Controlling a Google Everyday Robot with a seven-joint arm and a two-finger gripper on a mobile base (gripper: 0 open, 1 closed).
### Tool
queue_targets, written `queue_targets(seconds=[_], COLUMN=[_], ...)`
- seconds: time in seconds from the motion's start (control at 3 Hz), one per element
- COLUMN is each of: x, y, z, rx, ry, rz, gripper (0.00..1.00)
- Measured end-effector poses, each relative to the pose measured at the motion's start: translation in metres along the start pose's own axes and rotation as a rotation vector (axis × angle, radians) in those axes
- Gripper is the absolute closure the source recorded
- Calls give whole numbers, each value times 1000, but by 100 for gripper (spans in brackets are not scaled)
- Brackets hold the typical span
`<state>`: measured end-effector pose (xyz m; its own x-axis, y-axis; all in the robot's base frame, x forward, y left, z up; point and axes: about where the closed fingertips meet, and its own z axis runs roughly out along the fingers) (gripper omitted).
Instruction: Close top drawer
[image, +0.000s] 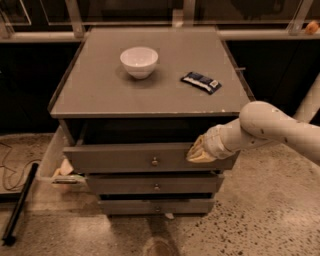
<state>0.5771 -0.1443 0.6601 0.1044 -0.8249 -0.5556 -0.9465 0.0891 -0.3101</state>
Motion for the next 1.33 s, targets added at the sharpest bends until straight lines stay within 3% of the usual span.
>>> queue_targets(seconds=[0.33, 1.33], x=[0, -2], y=[0, 3], z=[0, 0], rx=[0, -11], ry=[0, -3], rz=[0, -1], gripper=[85, 16])
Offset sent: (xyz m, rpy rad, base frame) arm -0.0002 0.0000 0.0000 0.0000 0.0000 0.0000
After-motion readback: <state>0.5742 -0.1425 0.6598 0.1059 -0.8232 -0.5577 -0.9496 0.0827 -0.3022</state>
